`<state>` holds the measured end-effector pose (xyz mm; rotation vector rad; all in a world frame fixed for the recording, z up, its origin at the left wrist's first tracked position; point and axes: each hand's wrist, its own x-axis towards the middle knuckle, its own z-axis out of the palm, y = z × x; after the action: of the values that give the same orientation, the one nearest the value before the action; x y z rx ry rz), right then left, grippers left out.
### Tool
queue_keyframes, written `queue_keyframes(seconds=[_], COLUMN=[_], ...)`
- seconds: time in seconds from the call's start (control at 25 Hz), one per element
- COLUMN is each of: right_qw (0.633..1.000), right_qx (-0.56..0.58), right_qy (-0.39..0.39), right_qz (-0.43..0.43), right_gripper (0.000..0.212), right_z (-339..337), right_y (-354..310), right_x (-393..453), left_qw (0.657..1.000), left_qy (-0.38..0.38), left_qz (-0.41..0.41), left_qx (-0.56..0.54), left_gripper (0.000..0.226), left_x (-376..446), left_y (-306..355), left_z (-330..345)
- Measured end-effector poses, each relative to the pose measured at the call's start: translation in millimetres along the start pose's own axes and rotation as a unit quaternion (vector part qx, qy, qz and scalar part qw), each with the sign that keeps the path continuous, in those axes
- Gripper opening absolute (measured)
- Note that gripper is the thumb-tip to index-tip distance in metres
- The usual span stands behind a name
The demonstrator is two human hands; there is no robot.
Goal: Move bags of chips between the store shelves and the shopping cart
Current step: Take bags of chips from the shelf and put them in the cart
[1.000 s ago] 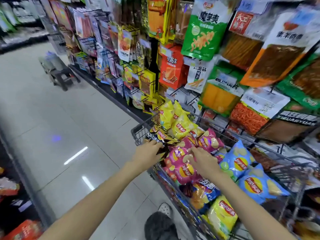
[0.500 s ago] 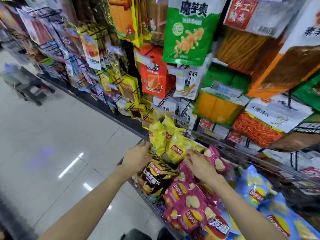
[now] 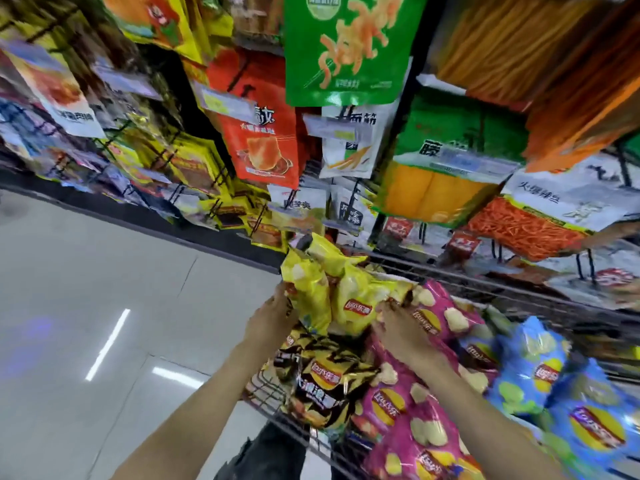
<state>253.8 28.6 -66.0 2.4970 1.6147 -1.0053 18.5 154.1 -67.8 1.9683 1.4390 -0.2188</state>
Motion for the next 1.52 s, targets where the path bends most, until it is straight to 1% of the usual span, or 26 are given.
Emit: queue_keyframes(seconds=[0.08, 0.12, 0.2, 0.28, 0.32, 0.4, 0.48, 0.52, 0.6, 0.64, 0.72, 0.8, 0.88, 0.96, 1.0, 1.12, 1.2, 1.28, 1.4, 1.48, 1.52], right_qw=[0.999, 0.998, 0.996, 0.99, 0.986, 0.977, 0.959, 0.95, 0.943, 0.943, 0.945, 0.947, 0.942, 0.936, 0.931, 0.916, 0.905, 0.882, 0.852, 0.823, 0.807], right_qx=[0.017, 0.026, 0.051, 0.087, 0.104, 0.144, 0.223, 0.256, 0.282, 0.287, 0.292, 0.291, 0.307, 0.323, 0.337, 0.363, 0.378, 0.412, 0.449, 0.478, 0.49], right_qy=[0.001, 0.007, 0.016, 0.026, 0.028, 0.022, 0.032, 0.039, 0.047, 0.048, 0.05, 0.06, 0.075, 0.101, 0.117, 0.163, 0.189, 0.224, 0.266, 0.302, 0.326], right_qz=[0.036, 0.048, 0.075, 0.113, 0.131, 0.157, 0.171, 0.175, 0.17, 0.159, 0.137, 0.119, 0.11, 0.093, 0.079, 0.052, 0.047, 0.037, 0.036, 0.043, 0.041], right_gripper=[0.035, 0.038, 0.043, 0.044, 0.046, 0.054, 0.059, 0.062, 0.071, 0.074, 0.076, 0.077, 0.077, 0.078, 0.077, 0.072, 0.072, 0.073, 0.078, 0.071, 0.068], right_z=[7.8, 11.3, 19.7, 26.0, 27.9, 29.5, 28.7, 28.4, 31.6, 33.3, 36.9, 43.9, 45.7, 44.7, 44.4, 32.4, 20.2, 5.3, -15.6, -30.4, -40.4], right_y=[0.3, 0.5, 1.3, 2.8, 3.3, 6.5, 9.1, 9.1, 9.7, 8.2, 3.9, 2.2, -1.3, -4.0, -3.8, -5.3, -6.2, -7.4, -5.9, -1.0, 0.2], right_x=[6.0, 9.2, 15.7, 24.3, 28.2, 35.6, 41.1, 42.6, 43.1, 42.2, 41.6, 45.3, 47.6, 44.8, 42.6, 33.4, 29.1, 23.6, 12.6, 0.9, -7.0], left_qw=[0.999, 0.998, 0.996, 0.991, 0.986, 0.974, 0.959, 0.95, 0.938, 0.934, 0.935, 0.935, 0.936, 0.937, 0.932, 0.915, 0.905, 0.896, 0.901, 0.908, 0.914], left_qy=[-0.021, -0.027, -0.03, -0.012, 0.0, 0.011, -0.008, -0.033, -0.087, -0.113, -0.143, -0.155, -0.131, -0.09, -0.077, -0.085, -0.091, -0.091, -0.077, -0.078, -0.076], left_qz=[-0.004, -0.002, 0.011, 0.036, 0.045, 0.044, 0.036, 0.024, 0.002, 0.008, 0.032, 0.046, 0.078, 0.08, 0.078, 0.062, 0.068, 0.085, 0.102, 0.119, 0.13], left_qx=[-0.04, -0.057, -0.085, -0.131, -0.162, -0.22, -0.282, -0.31, -0.336, -0.34, -0.324, -0.315, -0.316, -0.327, -0.344, -0.389, -0.41, -0.426, -0.414, -0.395, -0.376], left_gripper=[0.057, 0.062, 0.078, 0.09, 0.091, 0.085, 0.082, 0.086, 0.1, 0.1, 0.087, 0.078, 0.072, 0.068, 0.067, 0.067, 0.065, 0.067, 0.077, 0.083, 0.089], left_x=[12.0, 16.5, 23.7, 28.5, 28.7, 29.1, 33.7, 36.7, 43.6, 47.7, 52.9, 57.4, 55.0, 48.6, 45.8, 38.0, 37.1, 37.6, 41.0, 44.8, 45.5], left_y=[-6.6, -8.0, -5.5, 0.1, 2.2, 3.8, -0.1, -3.5, -12.0, -17.4, -20.3, -19.0, -13.9, -9.2, -7.8, 1.8, 14.8, 33.8, 60.8, 79.5, 91.1], left_z=[3.8, 5.8, 11.6, 17.4, 20.0, 24.2, 28.4, 28.1, 24.7, 23.0, 15.7, 12.7, 14.5, 16.3, 17.9, 17.7, 11.2, 0.1, -18.6, -29.6, -35.2])
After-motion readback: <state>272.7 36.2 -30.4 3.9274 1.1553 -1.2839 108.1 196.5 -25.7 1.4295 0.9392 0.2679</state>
